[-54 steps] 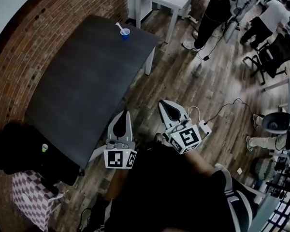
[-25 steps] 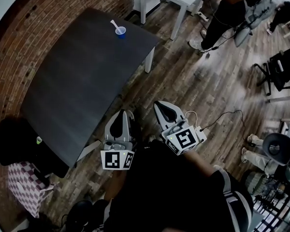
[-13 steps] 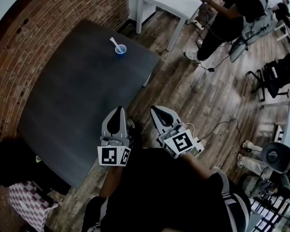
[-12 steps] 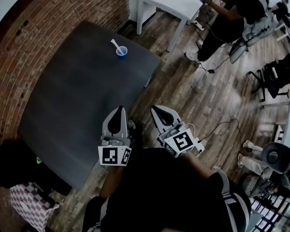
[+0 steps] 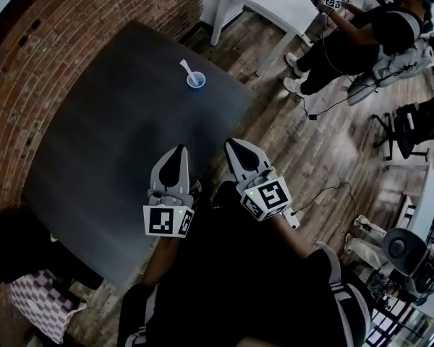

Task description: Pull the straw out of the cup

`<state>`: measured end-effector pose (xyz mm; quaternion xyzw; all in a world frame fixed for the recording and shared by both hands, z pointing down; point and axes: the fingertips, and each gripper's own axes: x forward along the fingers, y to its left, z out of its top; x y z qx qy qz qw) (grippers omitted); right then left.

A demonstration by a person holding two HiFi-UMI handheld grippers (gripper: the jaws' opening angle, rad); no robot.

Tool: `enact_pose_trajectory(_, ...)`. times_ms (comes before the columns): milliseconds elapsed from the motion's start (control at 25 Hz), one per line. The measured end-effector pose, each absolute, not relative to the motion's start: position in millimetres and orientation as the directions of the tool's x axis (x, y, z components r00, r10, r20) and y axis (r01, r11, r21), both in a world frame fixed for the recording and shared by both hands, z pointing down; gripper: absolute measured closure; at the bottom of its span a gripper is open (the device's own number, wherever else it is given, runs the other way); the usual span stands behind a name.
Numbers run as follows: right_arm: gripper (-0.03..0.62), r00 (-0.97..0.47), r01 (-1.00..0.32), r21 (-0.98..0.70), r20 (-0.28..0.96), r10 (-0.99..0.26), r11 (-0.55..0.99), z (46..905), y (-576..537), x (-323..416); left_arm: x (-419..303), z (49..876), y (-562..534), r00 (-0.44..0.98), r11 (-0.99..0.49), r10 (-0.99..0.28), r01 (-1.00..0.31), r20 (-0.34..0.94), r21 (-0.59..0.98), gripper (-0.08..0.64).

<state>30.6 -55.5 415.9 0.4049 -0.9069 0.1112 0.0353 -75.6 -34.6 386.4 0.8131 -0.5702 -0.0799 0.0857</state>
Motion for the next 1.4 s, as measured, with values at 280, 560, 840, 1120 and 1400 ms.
enact_pose_trajectory(280, 0.586, -0.729, -0.685, -0.191, 0.192, -0.657, 0.703, 432.8, -120.5, 8.3, -81.5, 404.5, -86.0, 0.286, -0.268, -0.958, -0.919, 0.022, 0.288, 0.555)
enact_pose_trajectory(560, 0.586, -0.816, -0.568, -0.182, 0.253, -0.52, 0.802, 454.8, -187.1, -2.9, -81.7, 415.4, -146.2, 0.142, -0.12, -0.989, -0.94, 0.046, 0.318, 0.555)
enact_pose_trajectory(840, 0.586, -0.877, -0.458, -0.216, 0.273, -0.397, 0.863, 470.3, -249.2, -8.0, -75.8, 416.9, -195.5, 0.003, 0.018, -0.998, -0.953, 0.067, 0.304, 0.555)
enact_pose_trajectory(1120, 0.586, -0.88, -0.438, -0.253, 0.317, -0.354, 0.863, 498.2, -278.6, -20.0, -71.1, 439.8, -207.3, -0.037, 0.076, -0.99, -0.954, 0.136, 0.291, 0.555)
enact_pose_trajectory(1400, 0.584, -0.854, -0.453, -0.217, 0.382, -0.352, 0.864, 517.0, -298.3, -33.3, -84.7, 452.7, -221.5, -0.04, 0.087, -0.986, -0.951, 0.161, 0.295, 0.555)
